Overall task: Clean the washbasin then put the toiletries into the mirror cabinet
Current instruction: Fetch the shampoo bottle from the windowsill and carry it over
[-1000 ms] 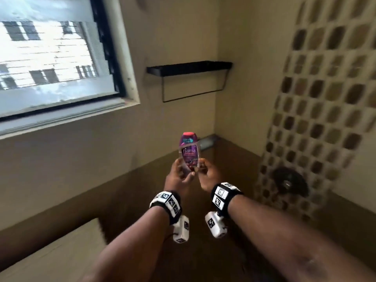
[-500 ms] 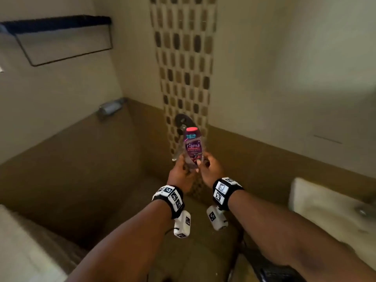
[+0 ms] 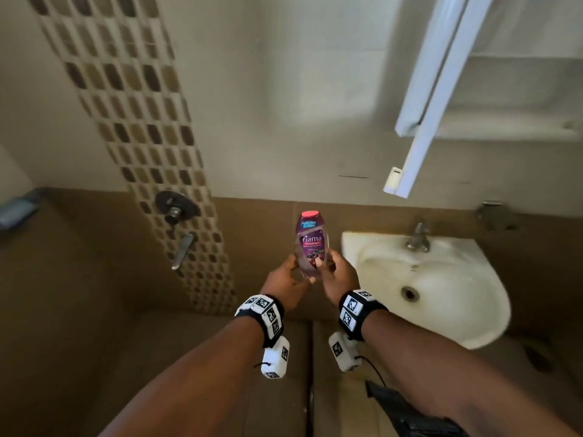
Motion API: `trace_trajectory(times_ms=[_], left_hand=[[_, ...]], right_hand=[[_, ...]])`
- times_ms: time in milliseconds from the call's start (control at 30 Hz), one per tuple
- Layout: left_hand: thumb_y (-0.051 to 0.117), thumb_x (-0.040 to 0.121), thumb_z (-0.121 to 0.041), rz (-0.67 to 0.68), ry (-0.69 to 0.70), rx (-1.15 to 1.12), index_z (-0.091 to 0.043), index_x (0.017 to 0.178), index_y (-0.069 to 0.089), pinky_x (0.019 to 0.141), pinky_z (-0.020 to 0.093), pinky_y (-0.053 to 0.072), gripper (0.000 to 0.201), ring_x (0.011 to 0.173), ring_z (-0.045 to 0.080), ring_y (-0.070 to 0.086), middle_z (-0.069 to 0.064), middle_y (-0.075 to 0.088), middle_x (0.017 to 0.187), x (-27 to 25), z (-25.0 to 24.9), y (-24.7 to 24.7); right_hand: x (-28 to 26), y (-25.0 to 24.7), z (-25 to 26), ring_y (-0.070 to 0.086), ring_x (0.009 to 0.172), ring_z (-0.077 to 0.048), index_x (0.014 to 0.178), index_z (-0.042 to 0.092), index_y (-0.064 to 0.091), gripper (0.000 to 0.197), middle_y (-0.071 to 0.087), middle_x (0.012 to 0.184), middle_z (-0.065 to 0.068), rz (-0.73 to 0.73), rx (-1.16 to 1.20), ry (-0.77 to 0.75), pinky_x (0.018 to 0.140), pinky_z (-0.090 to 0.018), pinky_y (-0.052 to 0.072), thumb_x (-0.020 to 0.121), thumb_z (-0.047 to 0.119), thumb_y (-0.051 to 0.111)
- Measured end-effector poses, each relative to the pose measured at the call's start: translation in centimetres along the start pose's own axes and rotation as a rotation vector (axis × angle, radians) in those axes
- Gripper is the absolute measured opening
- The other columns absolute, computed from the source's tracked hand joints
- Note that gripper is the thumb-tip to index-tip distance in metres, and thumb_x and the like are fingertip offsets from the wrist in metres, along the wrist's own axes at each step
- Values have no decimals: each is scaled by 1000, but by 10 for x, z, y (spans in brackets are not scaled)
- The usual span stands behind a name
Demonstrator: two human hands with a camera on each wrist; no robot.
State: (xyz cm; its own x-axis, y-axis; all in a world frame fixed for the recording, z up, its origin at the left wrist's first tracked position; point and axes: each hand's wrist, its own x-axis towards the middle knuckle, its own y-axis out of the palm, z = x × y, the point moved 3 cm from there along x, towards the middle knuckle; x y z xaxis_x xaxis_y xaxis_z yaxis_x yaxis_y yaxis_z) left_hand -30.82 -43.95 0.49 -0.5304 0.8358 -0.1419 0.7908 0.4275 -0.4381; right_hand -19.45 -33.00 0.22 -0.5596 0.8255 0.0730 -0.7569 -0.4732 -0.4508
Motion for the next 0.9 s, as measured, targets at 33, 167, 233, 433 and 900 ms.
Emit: trace_trajectory(times_ms=[33,167,233,433,900], left_hand=[[75,88,-34,22,4,0,-44,133,50,100,38,54,53,103,2,64,-16,66,122,1,-6,8],[75,90,-32,111,60,-6,-37,144,46,104,34,46,62,111,8,57,-10,62,133,11,-50,45],[76,90,-32,136,112,-16,-34,149,42,100,32,47,68,108,6,58,-12,63,128,15,-72,62],[78,88,-26,164,280,-138,-47,156,22,88,27,58,91,101,8,69,-18,60,137,42,-153,131],[76,89,-26,-61,698,-228,-32,163,4,106,27,45,103,127,2,49,-7,43,156,122,-424,204]], right_hand=[[-3,-11,-2,66,100,-16,131,21,57,43,69,115,3,-33,-30,5,82,-26,53,97,47,54],[-10,-67,-15,65,91,-14,128,22,58,36,68,112,4,-152,-60,19,75,-26,52,98,41,56],[-9,-93,-18,66,88,-13,126,22,58,32,69,110,5,-207,-64,9,72,-24,51,98,38,56],[13,-200,-15,63,93,-13,125,23,58,36,67,113,4,-373,-89,-10,80,-29,51,98,46,53],[140,-449,98,68,88,-4,129,36,54,32,70,107,11,-558,-108,-502,72,-22,54,103,49,40]])
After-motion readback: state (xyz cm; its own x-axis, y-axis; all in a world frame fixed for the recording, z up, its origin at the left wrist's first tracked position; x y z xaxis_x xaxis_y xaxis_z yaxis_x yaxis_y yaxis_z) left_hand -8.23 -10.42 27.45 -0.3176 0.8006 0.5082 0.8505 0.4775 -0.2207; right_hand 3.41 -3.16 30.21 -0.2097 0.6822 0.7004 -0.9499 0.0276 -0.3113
